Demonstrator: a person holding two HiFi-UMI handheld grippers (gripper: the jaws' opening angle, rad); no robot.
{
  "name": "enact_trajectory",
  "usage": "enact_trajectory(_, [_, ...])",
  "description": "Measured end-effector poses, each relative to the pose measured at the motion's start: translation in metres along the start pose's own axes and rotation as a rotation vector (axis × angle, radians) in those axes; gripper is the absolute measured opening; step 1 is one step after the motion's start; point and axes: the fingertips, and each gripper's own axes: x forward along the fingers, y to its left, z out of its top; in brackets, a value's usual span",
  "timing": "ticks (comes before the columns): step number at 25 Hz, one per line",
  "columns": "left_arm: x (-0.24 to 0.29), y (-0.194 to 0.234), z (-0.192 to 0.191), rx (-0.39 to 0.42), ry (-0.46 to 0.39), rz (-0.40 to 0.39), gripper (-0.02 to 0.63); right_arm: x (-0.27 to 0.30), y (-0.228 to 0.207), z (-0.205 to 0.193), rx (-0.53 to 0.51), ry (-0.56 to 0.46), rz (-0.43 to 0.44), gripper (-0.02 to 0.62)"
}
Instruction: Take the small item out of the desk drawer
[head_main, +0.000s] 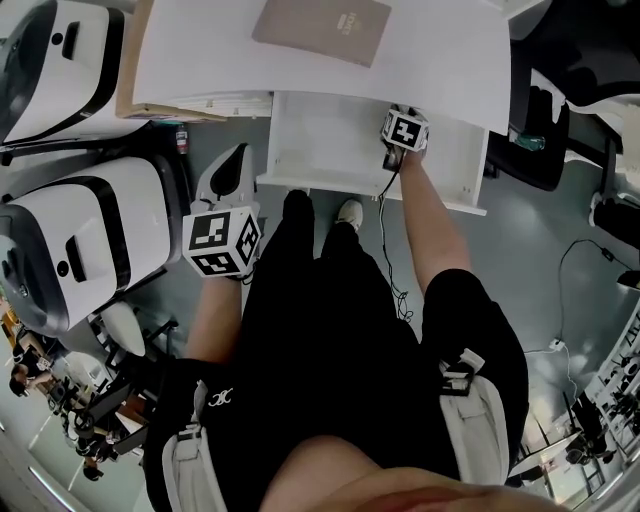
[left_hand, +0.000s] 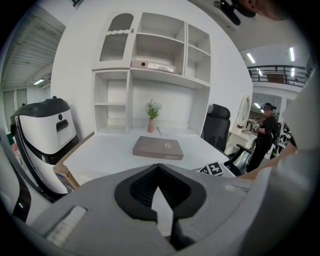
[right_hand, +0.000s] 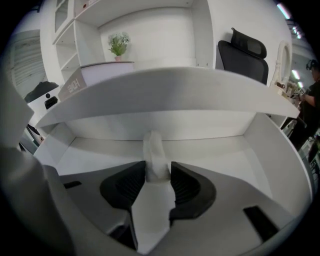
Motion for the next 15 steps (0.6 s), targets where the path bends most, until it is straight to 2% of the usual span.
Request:
enact_trajectory(4, [-0.004, 0.001, -0.003, -0.001, -0.003, -0.004, 0.014, -0.002, 0.006, -0.003, -0.037, 0.028, 0.041, 0.138])
enact_trajectory(9, [-0.01, -0.005, -0.002, -0.005, -0.023, -0.022, 0.014, -0.018, 0.022, -0.005, -0.169, 0.05, 0.132, 0.13])
enact_trajectory(11, [-0.012, -0.008, 0.001, -0.007, -0.034, -0.033, 0.014, -0.029, 0.033, -0.007, -0.261, 0.057, 0.172, 0.126])
enact_trajectory(15, [-0.013, -0.019, 0.01, -0.009, -0.063, -0.06, 0.014, -0.056, 0.064, -0.011, -0.54, 0.047, 0.304, 0.118])
